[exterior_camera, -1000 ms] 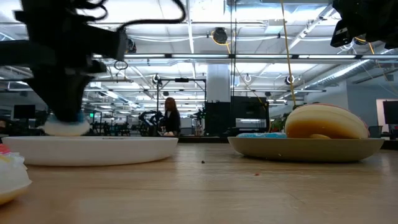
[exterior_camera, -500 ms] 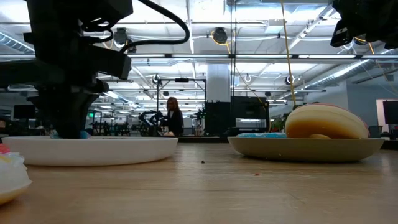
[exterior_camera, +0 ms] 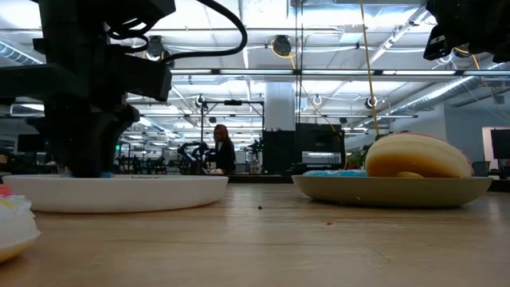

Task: Pick & Place donuts
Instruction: Put the small blue donut into the white plate

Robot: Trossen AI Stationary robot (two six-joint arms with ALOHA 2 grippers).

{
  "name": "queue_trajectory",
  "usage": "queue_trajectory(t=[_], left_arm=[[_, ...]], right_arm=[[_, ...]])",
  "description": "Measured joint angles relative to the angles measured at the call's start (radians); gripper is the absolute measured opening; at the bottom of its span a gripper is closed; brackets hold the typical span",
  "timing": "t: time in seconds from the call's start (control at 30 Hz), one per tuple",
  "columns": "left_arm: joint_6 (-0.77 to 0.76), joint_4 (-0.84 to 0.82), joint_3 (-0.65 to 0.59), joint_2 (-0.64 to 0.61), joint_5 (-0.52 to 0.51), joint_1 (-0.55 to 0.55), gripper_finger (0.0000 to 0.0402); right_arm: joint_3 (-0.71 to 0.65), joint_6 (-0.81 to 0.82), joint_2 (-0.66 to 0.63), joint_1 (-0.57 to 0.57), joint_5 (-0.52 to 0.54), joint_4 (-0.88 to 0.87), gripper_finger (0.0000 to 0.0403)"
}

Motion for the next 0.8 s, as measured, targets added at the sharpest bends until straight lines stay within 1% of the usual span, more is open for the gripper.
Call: queue_trajectory(t=[0.2,0.3,0.37,0.5,0.67,0.8], left_arm=[[-0.01,-0.031,0.015,0.0,0.009,0.015,0.0214],[-0.005,-0.063,0.042,-0.001,0.01,0.019,0.0245],[0.006,-0.081,0.062,-0.001,0.009,0.019,0.0258],[0.02,-0.116,0.103,-0.001,0.008,0.018,0.0265],[0.024,-0.145,0.132,-0.001,0.007,0.018,0.0254],[0.019,-0.207,0.152,-0.001,0.012,0.018,0.0248]], right_arm=[[0.0,0.0,0.0,0.0,0.0,0.0,0.0],[0.0,0.0,0.0,0.0,0.0,0.0,0.0],[0.0,0.0,0.0,0.0,0.0,0.0,0.0],[0.0,0.0,0.0,0.0,0.0,0.0,0.0],[0.0,0.0,0.0,0.0,0.0,0.0,0.0],[0.0,0.0,0.0,0.0,0.0,0.0,0.0]])
